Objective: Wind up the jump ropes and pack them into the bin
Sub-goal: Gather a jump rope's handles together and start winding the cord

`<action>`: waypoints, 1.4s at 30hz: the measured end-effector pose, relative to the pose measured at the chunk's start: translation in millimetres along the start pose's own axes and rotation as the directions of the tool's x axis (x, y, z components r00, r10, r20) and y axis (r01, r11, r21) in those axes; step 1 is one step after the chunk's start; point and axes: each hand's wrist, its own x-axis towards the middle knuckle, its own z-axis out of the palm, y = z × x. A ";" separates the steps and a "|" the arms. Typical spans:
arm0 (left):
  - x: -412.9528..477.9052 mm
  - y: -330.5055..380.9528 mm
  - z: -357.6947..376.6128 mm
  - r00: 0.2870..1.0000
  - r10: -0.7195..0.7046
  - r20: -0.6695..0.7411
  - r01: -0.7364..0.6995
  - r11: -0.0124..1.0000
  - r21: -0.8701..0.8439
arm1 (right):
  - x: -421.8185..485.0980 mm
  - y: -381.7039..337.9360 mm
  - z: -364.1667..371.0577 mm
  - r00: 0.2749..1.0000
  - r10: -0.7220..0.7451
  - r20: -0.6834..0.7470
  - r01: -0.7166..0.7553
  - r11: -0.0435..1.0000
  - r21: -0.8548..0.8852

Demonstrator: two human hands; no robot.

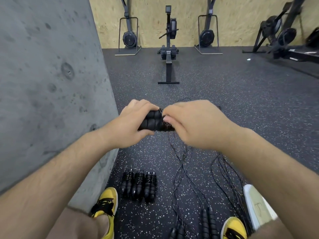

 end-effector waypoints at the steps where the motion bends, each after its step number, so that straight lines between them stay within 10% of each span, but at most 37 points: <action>1: -1.2 3.0 -1.2 1.000 0.004 0.006 -0.004 1.000 -0.019 | 2.6 9.0 2.3 1.000 -0.005 -0.029 0.005 1.000 -0.003; 11: -21.8 50.8 -14.8 0.998 0.029 0.056 -0.006 0.924 -0.383 | 9.7 60.7 23.5 0.982 0.030 -0.185 0.013 0.973 0.230; 16: -21.7 50.6 -11.3 0.998 -0.022 0.054 0.049 0.823 -0.565 | 8.6 54.0 54.2 0.985 0.172 0.014 -0.159 0.875 0.458; 20: -12.2 48.4 -11.2 0.987 0.010 -0.160 -0.064 0.939 -0.337 | 8.4 19.2 69.6 0.837 0.350 0.421 -0.544 0.626 0.559; 23: -1.7 38.6 -5.6 0.973 0.064 -0.223 -0.056 0.997 0.044 | 12.0 -24.8 75.7 0.819 0.428 0.383 -0.558 0.433 0.708; 28: 5.0 15.0 1.7 0.971 -0.065 -0.232 0.105 0.981 0.163 | 24.9 -42.7 67.7 0.751 0.515 0.413 -0.569 0.188 0.800; 33: 6.7 12.6 0.2 0.949 -0.154 -0.274 0.196 0.972 0.132 | 24.7 -46.7 59.3 0.782 0.583 0.219 -0.480 0.340 0.809; 39: 6.2 22.6 -4.0 0.928 -0.272 -0.252 0.185 0.928 -0.322 | 20.3 -60.2 42.1 0.768 0.638 -0.055 -0.255 0.383 0.888; 42: 4.9 32.5 -5.5 0.939 -0.246 -0.242 0.095 0.859 -0.503 | 19.9 -55.9 42.7 0.816 0.547 -0.188 -0.200 0.572 0.796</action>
